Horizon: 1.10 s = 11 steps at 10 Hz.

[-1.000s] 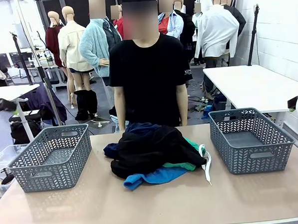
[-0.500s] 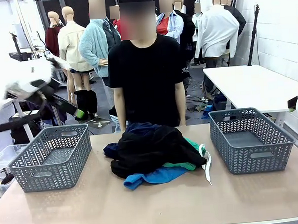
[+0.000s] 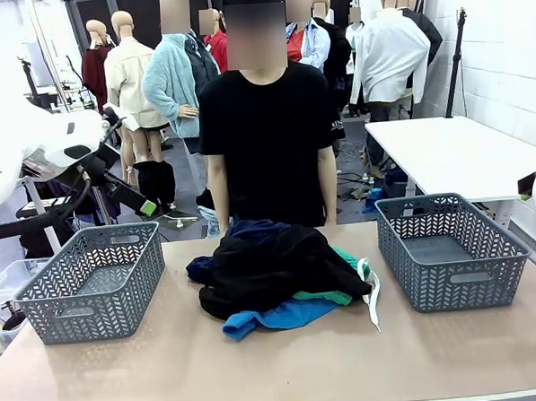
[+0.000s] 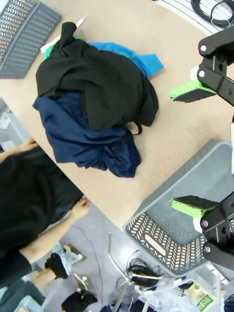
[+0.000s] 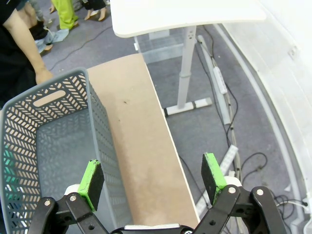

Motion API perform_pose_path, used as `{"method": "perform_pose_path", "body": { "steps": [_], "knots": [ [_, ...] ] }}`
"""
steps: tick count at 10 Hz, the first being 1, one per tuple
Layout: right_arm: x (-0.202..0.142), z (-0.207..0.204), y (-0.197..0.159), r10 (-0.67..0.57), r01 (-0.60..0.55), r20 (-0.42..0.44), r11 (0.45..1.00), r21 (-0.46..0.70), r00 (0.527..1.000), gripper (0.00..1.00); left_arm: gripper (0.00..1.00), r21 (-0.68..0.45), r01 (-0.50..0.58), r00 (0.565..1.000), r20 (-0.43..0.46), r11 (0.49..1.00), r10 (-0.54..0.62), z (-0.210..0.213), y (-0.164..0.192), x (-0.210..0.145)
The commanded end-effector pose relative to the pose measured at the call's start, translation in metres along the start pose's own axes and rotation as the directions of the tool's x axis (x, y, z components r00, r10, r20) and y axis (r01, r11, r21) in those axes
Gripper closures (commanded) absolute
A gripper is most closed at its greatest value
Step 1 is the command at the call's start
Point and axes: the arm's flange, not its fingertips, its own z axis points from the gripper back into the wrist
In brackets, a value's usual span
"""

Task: Sort the tops and bottoms.
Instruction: Lift clothes from the center of the table with your left hand.

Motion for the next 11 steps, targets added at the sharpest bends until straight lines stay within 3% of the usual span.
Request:
{"method": "perform_pose_path", "body": {
  "steps": [1, 2, 5, 7, 10, 11],
  "knots": [
    [0.000, 0.001, 0.002, 0.006, -0.007, -0.011, 1.000, -0.005, 1.000, 0.00, 0.00, 0.004, -0.021, 1.000, 0.013, 1.000, 0.021, 0.000, -0.005, -0.002],
    [0.000, 0.001, 0.002, 0.006, -0.007, -0.011, 1.000, -0.005, 1.000, 0.00, 0.00, 0.000, 0.000, 1.000, 0.000, 1.000, 0.000, 0.000, 0.000, 0.000],
    [0.000, 0.001, 0.002, 0.006, -0.007, -0.011, 1.000, -0.005, 1.000, 0.00, 0.00, -0.222, 0.197, 0.978, -0.018, 0.955, -0.206, -0.066, -0.010, 0.059],
    [0.000, 0.001, 0.002, 0.006, -0.007, -0.011, 1.000, -0.005, 1.000, 0.00, 0.00, -0.297, 0.248, 0.957, -0.075, 0.922, -0.282, -0.111, -0.020, 0.085],
    [0.000, 0.001, 0.002, 0.006, -0.007, -0.011, 1.000, -0.005, 1.000, 0.00, 0.00, -0.324, 0.367, 0.889, -0.152, 0.872, -0.431, -0.185, -0.047, 0.087],
    [0.000, 0.001, 0.002, 0.006, -0.007, -0.011, 1.000, -0.005, 1.000, 0.00, 0.00, -0.355, 0.360, 0.879, -0.182, 0.863, -0.441, -0.204, -0.052, 0.086]
  ]
}}
